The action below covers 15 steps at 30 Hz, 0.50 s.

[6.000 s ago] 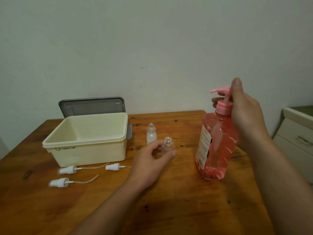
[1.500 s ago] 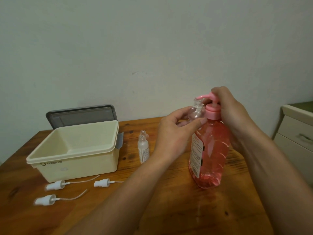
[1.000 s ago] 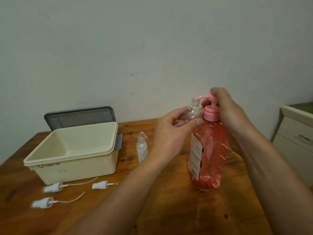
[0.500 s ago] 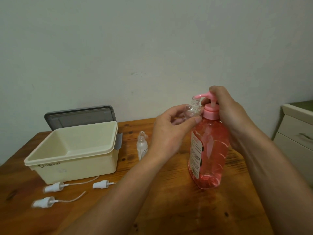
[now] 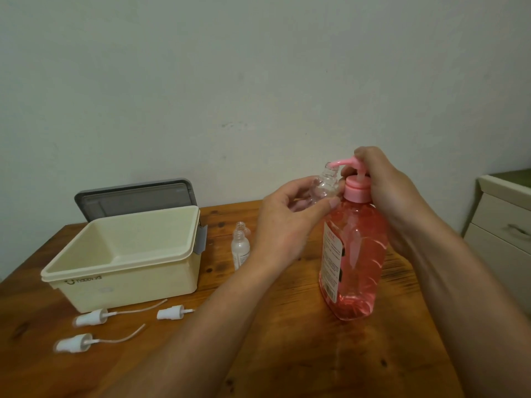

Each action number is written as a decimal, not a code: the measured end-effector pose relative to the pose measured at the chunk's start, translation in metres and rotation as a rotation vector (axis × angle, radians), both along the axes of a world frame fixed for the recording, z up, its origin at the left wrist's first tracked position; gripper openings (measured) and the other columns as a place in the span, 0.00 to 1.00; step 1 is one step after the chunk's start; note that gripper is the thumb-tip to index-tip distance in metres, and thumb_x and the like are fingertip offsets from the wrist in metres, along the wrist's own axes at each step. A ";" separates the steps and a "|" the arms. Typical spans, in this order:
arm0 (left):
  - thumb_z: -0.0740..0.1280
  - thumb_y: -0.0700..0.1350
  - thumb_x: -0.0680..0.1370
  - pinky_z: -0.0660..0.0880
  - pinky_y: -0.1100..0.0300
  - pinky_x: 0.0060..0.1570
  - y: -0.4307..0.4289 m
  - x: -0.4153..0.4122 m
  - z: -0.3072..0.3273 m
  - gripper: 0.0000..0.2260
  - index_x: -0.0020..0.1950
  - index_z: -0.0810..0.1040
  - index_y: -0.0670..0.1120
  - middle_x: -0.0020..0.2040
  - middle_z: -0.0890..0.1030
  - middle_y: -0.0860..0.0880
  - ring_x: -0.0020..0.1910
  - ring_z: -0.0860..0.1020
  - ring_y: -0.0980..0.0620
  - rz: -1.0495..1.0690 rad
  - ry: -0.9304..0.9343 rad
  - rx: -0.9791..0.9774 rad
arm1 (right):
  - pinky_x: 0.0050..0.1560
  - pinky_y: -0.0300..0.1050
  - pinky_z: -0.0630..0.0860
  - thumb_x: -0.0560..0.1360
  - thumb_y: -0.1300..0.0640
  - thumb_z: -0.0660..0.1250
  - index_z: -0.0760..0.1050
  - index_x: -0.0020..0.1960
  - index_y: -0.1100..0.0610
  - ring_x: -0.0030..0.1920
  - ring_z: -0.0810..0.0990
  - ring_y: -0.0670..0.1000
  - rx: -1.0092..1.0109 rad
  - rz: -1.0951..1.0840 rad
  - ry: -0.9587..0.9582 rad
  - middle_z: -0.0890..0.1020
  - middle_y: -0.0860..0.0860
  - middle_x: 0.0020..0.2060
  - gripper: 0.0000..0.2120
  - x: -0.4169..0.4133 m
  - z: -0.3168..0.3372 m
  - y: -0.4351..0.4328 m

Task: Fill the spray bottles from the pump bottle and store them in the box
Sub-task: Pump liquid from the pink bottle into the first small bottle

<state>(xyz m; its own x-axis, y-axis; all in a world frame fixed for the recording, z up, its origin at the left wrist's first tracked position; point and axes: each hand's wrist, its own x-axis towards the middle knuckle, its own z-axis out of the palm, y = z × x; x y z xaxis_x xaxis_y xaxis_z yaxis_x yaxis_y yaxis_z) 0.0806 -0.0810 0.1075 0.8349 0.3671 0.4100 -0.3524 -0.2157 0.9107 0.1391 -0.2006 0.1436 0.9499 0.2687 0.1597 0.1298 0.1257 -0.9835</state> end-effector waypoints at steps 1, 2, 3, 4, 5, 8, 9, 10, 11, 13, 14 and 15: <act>0.76 0.40 0.71 0.73 0.76 0.39 0.000 0.000 0.000 0.19 0.62 0.80 0.43 0.48 0.83 0.56 0.43 0.81 0.68 0.001 0.002 0.002 | 0.32 0.42 0.74 0.79 0.48 0.58 0.75 0.42 0.56 0.27 0.77 0.48 0.006 0.001 0.000 0.79 0.48 0.26 0.15 0.000 0.000 0.000; 0.76 0.40 0.71 0.74 0.76 0.40 0.000 0.000 0.000 0.20 0.62 0.79 0.43 0.49 0.83 0.55 0.43 0.81 0.67 0.001 0.003 0.004 | 0.31 0.41 0.74 0.79 0.48 0.58 0.75 0.42 0.56 0.26 0.77 0.47 0.008 0.000 0.000 0.79 0.48 0.25 0.14 -0.001 0.000 0.000; 0.76 0.40 0.71 0.74 0.76 0.39 0.000 0.000 0.000 0.20 0.62 0.79 0.43 0.49 0.83 0.55 0.43 0.81 0.68 -0.001 0.005 0.005 | 0.30 0.41 0.74 0.79 0.48 0.58 0.75 0.42 0.56 0.26 0.77 0.47 0.008 -0.004 0.000 0.79 0.48 0.25 0.14 -0.001 0.000 0.000; 0.76 0.40 0.71 0.73 0.76 0.39 0.000 0.000 0.000 0.19 0.62 0.79 0.43 0.48 0.83 0.56 0.43 0.80 0.68 -0.005 0.006 0.001 | 0.31 0.41 0.74 0.79 0.48 0.58 0.76 0.42 0.56 0.26 0.77 0.48 0.006 -0.007 0.000 0.79 0.48 0.25 0.15 -0.001 0.000 0.000; 0.76 0.39 0.71 0.73 0.76 0.38 -0.001 0.000 0.000 0.19 0.61 0.79 0.43 0.47 0.82 0.57 0.42 0.80 0.69 -0.009 0.006 -0.002 | 0.32 0.42 0.74 0.78 0.47 0.58 0.76 0.41 0.56 0.26 0.77 0.48 0.001 -0.012 -0.003 0.79 0.48 0.26 0.15 -0.001 0.000 0.000; 0.75 0.38 0.72 0.73 0.77 0.37 -0.001 -0.001 0.001 0.18 0.61 0.79 0.43 0.45 0.81 0.59 0.40 0.80 0.71 -0.011 0.003 -0.001 | 0.35 0.44 0.74 0.78 0.44 0.58 0.77 0.39 0.54 0.27 0.78 0.48 -0.025 -0.025 -0.015 0.80 0.48 0.27 0.17 0.000 -0.001 0.000; 0.75 0.38 0.72 0.73 0.77 0.37 -0.001 -0.001 0.001 0.18 0.61 0.79 0.43 0.45 0.82 0.59 0.40 0.80 0.71 -0.010 0.002 -0.003 | 0.36 0.45 0.74 0.78 0.44 0.58 0.77 0.38 0.53 0.28 0.78 0.48 -0.032 -0.026 -0.020 0.80 0.49 0.28 0.18 0.000 -0.001 0.000; 0.75 0.38 0.72 0.73 0.77 0.37 -0.001 -0.001 0.001 0.18 0.61 0.79 0.43 0.45 0.82 0.59 0.40 0.80 0.70 -0.008 0.001 -0.003 | 0.36 0.45 0.74 0.78 0.44 0.58 0.77 0.38 0.53 0.29 0.78 0.49 -0.034 -0.025 -0.023 0.80 0.49 0.28 0.18 0.000 -0.001 0.000; 0.75 0.39 0.72 0.73 0.77 0.38 0.000 -0.001 0.001 0.18 0.61 0.79 0.44 0.45 0.81 0.59 0.41 0.80 0.71 -0.005 0.000 0.000 | 0.36 0.45 0.74 0.78 0.45 0.58 0.77 0.39 0.54 0.28 0.78 0.49 -0.032 -0.024 -0.022 0.80 0.48 0.27 0.17 0.000 -0.001 0.000; 0.75 0.40 0.72 0.73 0.77 0.38 -0.001 -0.001 0.001 0.19 0.62 0.79 0.44 0.45 0.81 0.60 0.41 0.79 0.72 -0.006 0.003 0.010 | 0.34 0.43 0.74 0.79 0.46 0.58 0.76 0.41 0.55 0.27 0.78 0.48 -0.020 -0.021 -0.015 0.80 0.47 0.26 0.16 0.000 0.000 0.000; 0.75 0.40 0.72 0.73 0.77 0.37 -0.001 -0.001 0.001 0.19 0.62 0.79 0.44 0.45 0.81 0.60 0.41 0.79 0.72 -0.008 0.005 0.010 | 0.34 0.43 0.74 0.79 0.47 0.57 0.75 0.42 0.56 0.26 0.77 0.47 -0.014 -0.018 -0.012 0.79 0.47 0.25 0.15 -0.001 0.000 0.000; 0.75 0.39 0.72 0.73 0.77 0.37 -0.001 -0.001 0.001 0.19 0.62 0.79 0.44 0.45 0.81 0.60 0.40 0.79 0.72 -0.011 0.004 0.007 | 0.33 0.43 0.74 0.79 0.48 0.57 0.75 0.42 0.56 0.25 0.77 0.47 -0.009 -0.013 -0.011 0.79 0.47 0.24 0.15 -0.001 0.000 -0.001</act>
<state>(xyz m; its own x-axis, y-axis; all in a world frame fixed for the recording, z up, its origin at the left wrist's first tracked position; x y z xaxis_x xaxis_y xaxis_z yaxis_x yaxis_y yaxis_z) 0.0794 -0.0821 0.1081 0.8405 0.3553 0.4091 -0.3509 -0.2185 0.9106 0.1383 -0.2012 0.1437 0.9515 0.2580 0.1674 0.1418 0.1152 -0.9832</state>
